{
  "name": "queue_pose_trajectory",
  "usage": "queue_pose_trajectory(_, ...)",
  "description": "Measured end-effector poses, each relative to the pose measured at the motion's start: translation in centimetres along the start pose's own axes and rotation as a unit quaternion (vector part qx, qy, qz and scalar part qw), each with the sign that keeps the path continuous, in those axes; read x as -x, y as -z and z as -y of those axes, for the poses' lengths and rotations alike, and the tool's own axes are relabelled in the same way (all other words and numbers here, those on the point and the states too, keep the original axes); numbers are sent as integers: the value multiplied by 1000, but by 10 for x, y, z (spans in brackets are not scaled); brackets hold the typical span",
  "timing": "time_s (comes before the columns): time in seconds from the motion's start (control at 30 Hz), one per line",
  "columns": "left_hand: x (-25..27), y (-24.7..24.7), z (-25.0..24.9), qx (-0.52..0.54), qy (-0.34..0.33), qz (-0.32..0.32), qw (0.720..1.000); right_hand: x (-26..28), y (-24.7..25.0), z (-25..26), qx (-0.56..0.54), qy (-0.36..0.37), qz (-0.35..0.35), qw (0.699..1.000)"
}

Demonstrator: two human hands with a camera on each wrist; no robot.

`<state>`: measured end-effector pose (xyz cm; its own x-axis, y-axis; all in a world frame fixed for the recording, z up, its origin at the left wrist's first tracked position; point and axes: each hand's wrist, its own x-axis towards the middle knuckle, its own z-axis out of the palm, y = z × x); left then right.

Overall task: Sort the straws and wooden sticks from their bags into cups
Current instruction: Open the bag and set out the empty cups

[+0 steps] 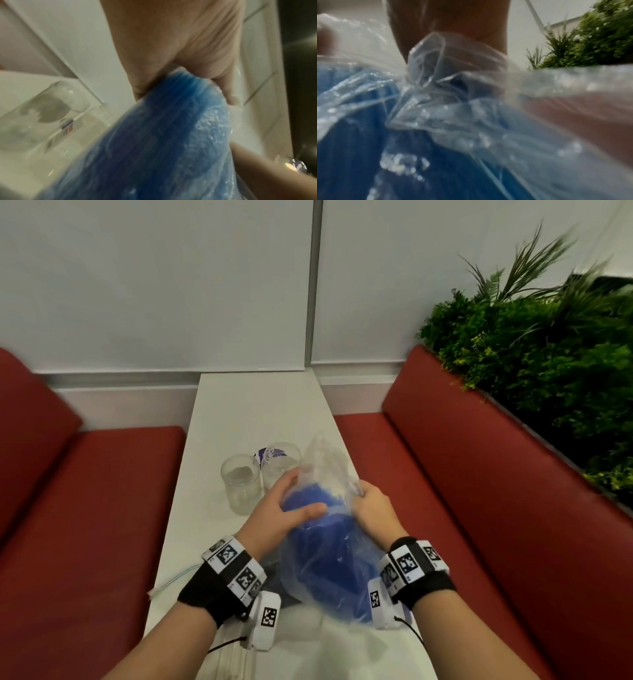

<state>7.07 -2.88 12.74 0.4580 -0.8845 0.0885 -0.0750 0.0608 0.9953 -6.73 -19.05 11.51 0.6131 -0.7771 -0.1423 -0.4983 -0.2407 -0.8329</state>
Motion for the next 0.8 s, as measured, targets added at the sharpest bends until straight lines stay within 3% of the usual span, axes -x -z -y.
queue_pose_trajectory(0.1, -7, 8, -1, -46, -4, -102, 994, 2, -13, 9, 28, 50, 54, 997)
queue_pose_trajectory(0.17, -10, 19, 2, -77, -2, -143, 987, 5, -13, 16, -47, 88, 58, 993)
queue_pose_trajectory(0.27, -12, 29, 7, -140, -15, -159, 977, 11, -12, 31, -148, 172, 31, 973)
queue_pose_trajectory(0.33, -13, 29, 8, -137, -22, -168, 976, 12, -17, 40, -89, 200, 78, 973)
queue_pose_trajectory(0.47, -16, 38, 12, -136, -31, -220, 966, 4, -13, 44, 34, 188, 106, 976)
queue_pose_trajectory(0.6, -15, 41, 16, -160, 11, -244, 956, -4, 6, 42, 116, 156, 171, 966)
queue_pose_trajectory(0.7, -18, 43, 12, -163, 61, -223, 959, -12, 23, 44, 123, 144, 155, 970)
queue_pose_trajectory(0.8, -21, 52, 10, -129, 69, -173, 974, -16, 36, 47, 25, 141, 133, 981)
